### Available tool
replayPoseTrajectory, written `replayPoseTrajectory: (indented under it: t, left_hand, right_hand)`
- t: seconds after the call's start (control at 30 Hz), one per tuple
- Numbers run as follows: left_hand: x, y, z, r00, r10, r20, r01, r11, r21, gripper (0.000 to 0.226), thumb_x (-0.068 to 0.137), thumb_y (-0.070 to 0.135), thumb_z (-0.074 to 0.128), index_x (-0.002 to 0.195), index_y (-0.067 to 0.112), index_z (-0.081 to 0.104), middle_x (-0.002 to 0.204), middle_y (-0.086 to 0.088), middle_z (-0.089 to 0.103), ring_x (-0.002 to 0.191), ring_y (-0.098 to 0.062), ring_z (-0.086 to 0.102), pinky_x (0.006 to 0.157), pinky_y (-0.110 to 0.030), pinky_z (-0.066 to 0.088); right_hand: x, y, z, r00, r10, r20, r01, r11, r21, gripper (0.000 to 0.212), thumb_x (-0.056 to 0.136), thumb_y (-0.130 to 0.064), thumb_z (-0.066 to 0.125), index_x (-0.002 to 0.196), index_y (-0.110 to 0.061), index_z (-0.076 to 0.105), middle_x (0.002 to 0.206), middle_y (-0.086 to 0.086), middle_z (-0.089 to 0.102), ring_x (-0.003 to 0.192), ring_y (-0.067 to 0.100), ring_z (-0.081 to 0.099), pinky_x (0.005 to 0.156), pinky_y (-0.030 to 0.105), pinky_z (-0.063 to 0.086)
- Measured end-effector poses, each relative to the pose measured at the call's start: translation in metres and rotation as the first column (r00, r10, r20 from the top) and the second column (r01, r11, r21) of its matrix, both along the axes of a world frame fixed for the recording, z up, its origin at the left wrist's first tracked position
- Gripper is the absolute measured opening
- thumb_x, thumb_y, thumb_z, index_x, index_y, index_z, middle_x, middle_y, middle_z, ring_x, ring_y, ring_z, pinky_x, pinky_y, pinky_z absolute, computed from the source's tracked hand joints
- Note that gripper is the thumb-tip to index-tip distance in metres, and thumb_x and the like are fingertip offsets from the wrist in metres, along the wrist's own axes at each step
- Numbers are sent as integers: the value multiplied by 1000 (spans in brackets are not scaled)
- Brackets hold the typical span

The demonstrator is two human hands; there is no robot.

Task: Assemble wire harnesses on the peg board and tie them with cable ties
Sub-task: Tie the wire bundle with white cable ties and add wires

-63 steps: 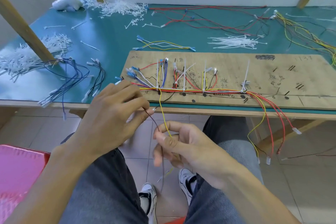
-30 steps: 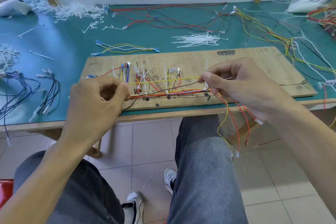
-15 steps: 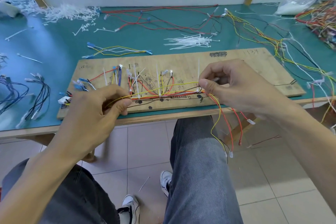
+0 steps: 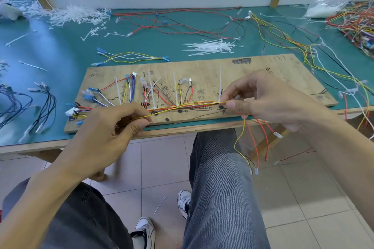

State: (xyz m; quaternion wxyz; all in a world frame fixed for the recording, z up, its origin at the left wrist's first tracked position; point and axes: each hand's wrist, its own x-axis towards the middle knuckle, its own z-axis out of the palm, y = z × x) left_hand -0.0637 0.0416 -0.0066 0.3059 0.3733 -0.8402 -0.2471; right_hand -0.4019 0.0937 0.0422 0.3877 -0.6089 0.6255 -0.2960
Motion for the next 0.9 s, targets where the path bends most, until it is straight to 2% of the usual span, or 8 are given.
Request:
replayPoseTrajectory:
  t: [0.1,0.2,0.3,0.4,0.47,0.63,0.73,0.9]
  left_hand:
    - [0,-1,-4,999,36,-6,-36,999,6,12,102,42,63,100,34,72,84,13,73,80,-5,72,73,-27,53]
    - [-4,0,-4,995,99,-8,-99,995,-11,17,103,45,59,97,34,70,77,10,71,75,-13,68,71,-30,50]
    - [-8,3,-1,980,194,-40,-196,980,-38,18,102,36,60,88,31,70,75,14,70,76,-10,67,70,-19,48]
    - [-13,6,1,958,281,-60,-284,957,-54,17,101,26,64,86,27,71,71,16,68,81,-2,65,68,-5,40]
    - [-15,8,2,953,300,-51,-303,951,-67,15,101,24,65,89,24,74,67,18,67,84,4,62,68,-3,38]
    - [-18,10,-2,982,188,-27,-189,980,-59,21,105,35,55,92,24,68,76,7,68,75,-15,58,71,-28,44]
    - [-16,8,-6,987,159,13,-157,984,-88,30,106,41,51,92,21,68,72,1,66,71,-27,61,68,-48,47]
    - [-13,9,-10,974,226,9,-223,967,-122,24,103,40,51,90,25,65,69,4,65,67,-27,61,69,-42,44]
  right_hand:
    - [2,2,1,999,-21,-25,21,1000,-13,16,94,-2,74,92,-16,81,76,10,61,59,15,54,61,24,44]
    - [3,4,2,1000,-8,-29,8,1000,-1,19,94,-1,73,92,-18,82,76,14,65,59,14,59,65,22,47]
    - [5,4,-1,999,-45,-21,45,999,5,24,93,-3,72,92,-23,84,83,14,76,58,12,62,61,14,46]
    - [5,3,-6,997,-67,-33,66,997,-37,23,93,-8,75,92,-29,84,82,9,78,60,11,66,69,22,50]
    - [4,3,-11,994,-94,-63,87,991,-100,20,92,-10,78,93,-29,85,78,3,78,63,11,70,74,23,54]
    - [3,3,-22,969,-196,-153,150,951,-270,23,87,-4,82,89,-26,86,90,-6,77,72,15,74,73,36,64]
    - [5,4,-30,951,-188,-244,89,926,-368,23,85,0,83,93,-22,86,91,-10,72,77,8,67,72,26,53]
    - [5,7,-32,925,-183,-334,37,916,-399,24,84,-6,84,97,-26,85,87,-13,74,84,8,67,74,13,47]
